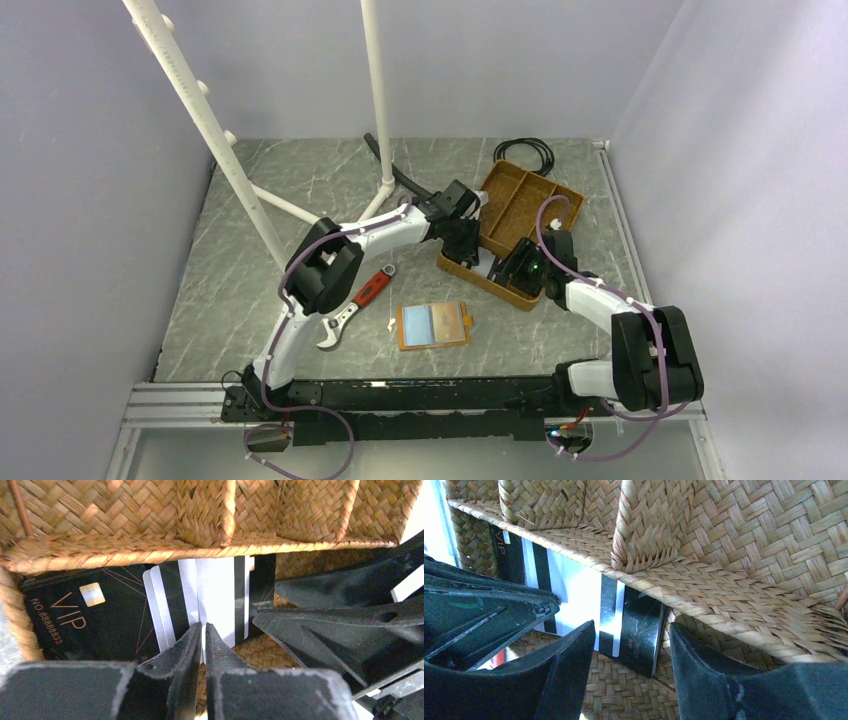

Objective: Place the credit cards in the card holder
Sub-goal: Pick up the credit card from the storage box.

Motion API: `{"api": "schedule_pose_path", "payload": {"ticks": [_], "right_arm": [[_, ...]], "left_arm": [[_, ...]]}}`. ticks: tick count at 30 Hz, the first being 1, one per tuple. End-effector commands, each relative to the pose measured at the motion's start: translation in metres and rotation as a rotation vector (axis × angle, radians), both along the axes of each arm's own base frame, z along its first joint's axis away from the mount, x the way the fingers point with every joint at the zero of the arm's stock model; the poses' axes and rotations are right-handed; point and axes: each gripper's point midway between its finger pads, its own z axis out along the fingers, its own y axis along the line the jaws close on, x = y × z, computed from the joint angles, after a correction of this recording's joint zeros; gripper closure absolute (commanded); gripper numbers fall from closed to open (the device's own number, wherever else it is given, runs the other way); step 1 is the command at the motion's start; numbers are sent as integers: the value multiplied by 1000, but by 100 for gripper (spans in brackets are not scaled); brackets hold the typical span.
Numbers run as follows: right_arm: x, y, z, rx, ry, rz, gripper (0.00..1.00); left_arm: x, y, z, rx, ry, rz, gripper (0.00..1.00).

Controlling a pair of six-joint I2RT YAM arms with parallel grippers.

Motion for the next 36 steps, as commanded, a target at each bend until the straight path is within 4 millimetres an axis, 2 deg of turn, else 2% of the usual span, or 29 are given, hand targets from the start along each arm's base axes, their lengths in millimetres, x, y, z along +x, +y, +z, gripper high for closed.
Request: {"api": "schedule_pose_path", "payload": {"ticks": [1,5,10,15,21,36], "right_arm": [[1,3,-8,12,-23,24,43],[9,23,1,111,-82,92,46],[23,35,23,199,-175,114,51],[31,36,38,255,-230,98,60],[29,30,43,253,-240,79,68],[25,23,52,203,-254,83,68]], "left_arm": [[13,27,-34,169,-25,58,87],[6,27,-47,174,25,72,89],[-3,35,-59,191,63,92,90],[-13,34,-63,167,101,85,91],[-14,33,-59,154,103,80,91],[-13,28,-51,126,98,67,91]]}}
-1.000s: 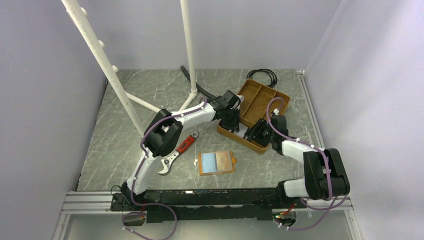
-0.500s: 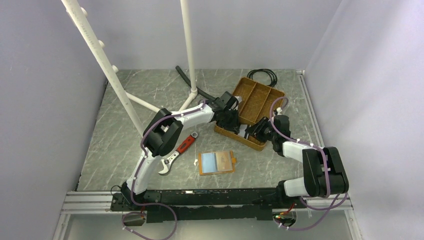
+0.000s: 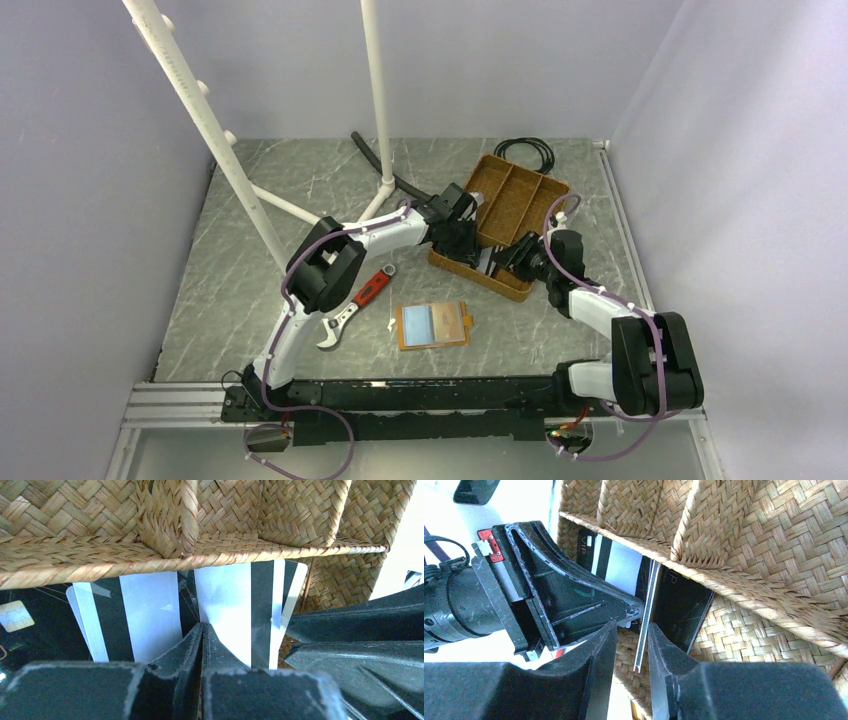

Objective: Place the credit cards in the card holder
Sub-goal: Pick up the credit card from the storage box.

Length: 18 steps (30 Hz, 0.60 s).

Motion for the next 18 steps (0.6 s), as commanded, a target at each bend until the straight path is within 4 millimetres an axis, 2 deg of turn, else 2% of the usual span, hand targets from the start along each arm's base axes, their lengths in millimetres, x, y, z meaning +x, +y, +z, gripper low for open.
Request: {"api": "schedule_pose_path", "payload": {"ticks": [1,9,18], "right_arm": [[3,1,8,-11,-31,22,66],[2,-1,5,-33,-18,21,64],[7,2,12,-10,-65,31,77]], "left_arm": [[-17,34,-41,160,73,5,91],[-18,32,-41,153,79,-1,91],[-18,31,-39,144,77,-4,91]]}}
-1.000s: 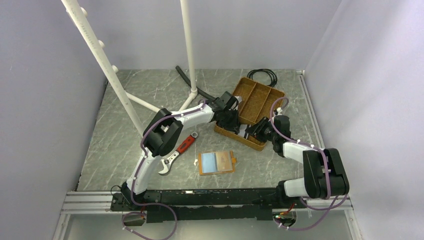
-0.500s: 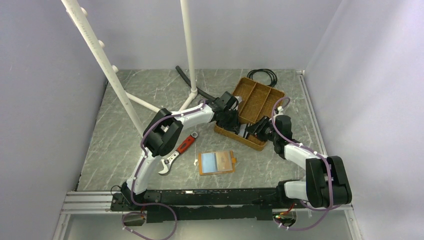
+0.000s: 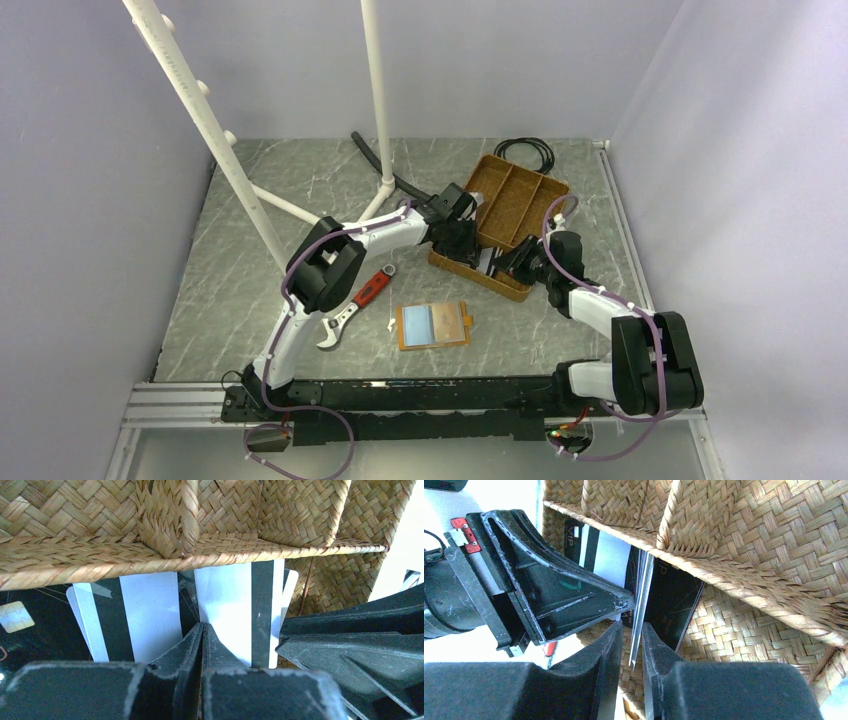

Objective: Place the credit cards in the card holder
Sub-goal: Pick up the credit card from the storage box.

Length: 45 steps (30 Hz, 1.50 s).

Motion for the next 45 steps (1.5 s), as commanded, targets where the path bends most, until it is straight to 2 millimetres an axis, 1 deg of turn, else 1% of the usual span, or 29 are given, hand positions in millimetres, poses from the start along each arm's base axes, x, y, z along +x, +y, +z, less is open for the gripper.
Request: {"api": "schedule_pose_path", "payload": {"ticks": [1,6,14,15,19,22,23,26,30,33,38,44,45], "right_arm": [[15,4,20,18,-95,19,78],[23,2,19,6,-117,6,80],[34,7,8,27,-104,20,69],[35,8,7,33,-106,23,66],[37,12,10,55,-123,34,61],[38,16,20,88,-144,49,58],[38,18,24,99,-152,54,59],[34,17,29,107,-155,49,67],[31,14,34,92,-159,36,71],[30,14,33,87,-154,37,71],[32,14,25,84,-137,37,74],[33,14,22,84,-117,38,88],[31,13,20,73,-101,34,92]], "left_arm": [[-18,32,-39,147,75,-2,91],[-19,30,-37,137,77,-4,91],[-21,30,-38,132,82,-9,91],[-21,30,-38,130,83,-9,91],[-21,29,-38,127,84,-13,91],[-21,28,-37,123,82,-17,91],[-21,29,-36,121,81,-16,91],[-21,29,-33,119,75,-21,91],[-22,29,-30,116,71,-23,91],[-22,28,-31,114,72,-26,92],[-22,29,-31,113,73,-30,91],[-21,29,-29,115,69,-31,91],[-21,29,-28,114,67,-31,91]]}}
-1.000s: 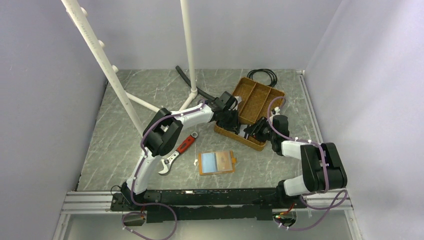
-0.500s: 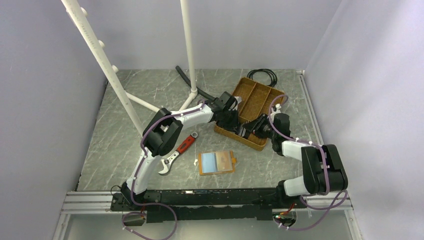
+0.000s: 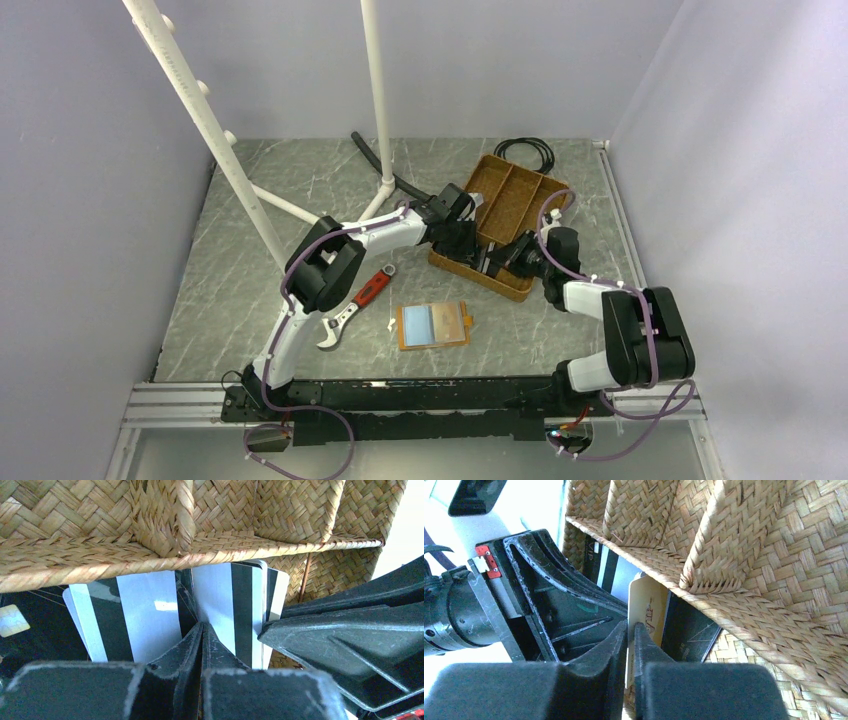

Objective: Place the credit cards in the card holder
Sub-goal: Pick up the credit card from the storage box.

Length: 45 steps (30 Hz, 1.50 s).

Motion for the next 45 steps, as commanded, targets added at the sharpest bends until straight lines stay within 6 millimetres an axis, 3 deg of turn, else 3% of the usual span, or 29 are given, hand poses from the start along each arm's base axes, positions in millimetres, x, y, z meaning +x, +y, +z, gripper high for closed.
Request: {"api": "schedule_pose_path", "payload": {"ticks": [1,2,15,18,22,23,26,27,29,30,31,35,40,45], "right_arm": [[11,-3,16,-24,-34,-11,96],[9,-6,16,-39,-21,-21,100],[-16,-46,27,-301,53,-98,100],[-19,-59,41,-385,16,-112,100],[-23,-66,69,-464,-53,-83,100],[-24,-61,77,-458,-78,-53,100],[-32,-39,98,-387,-137,61,100],[-36,-28,103,-345,-155,120,100],[-46,-4,111,-244,-173,243,100],[-53,9,116,-179,-190,312,100],[-62,23,121,-110,-203,390,100],[-85,63,133,63,-219,560,100],[-97,91,145,178,-229,613,100],[-102,100,155,256,-239,596,100]], "left_arm": [[-20,29,-26,136,64,-16,91],[-20,29,-24,134,62,-18,91],[-16,19,12,67,30,-34,84],[-16,13,32,21,18,-54,72],[-13,13,78,-50,-2,-77,44],[-12,16,92,-71,-11,-78,39],[-21,35,131,-141,-23,-89,10],[-27,44,141,-161,-18,-91,6],[-39,68,157,-200,-7,-78,4],[-46,79,175,-266,-24,-82,3],[-57,91,171,-311,15,-84,3],[-85,115,203,-557,45,-87,2],[-101,128,207,-612,28,-33,3],[-101,146,189,-596,14,139,4]]}}
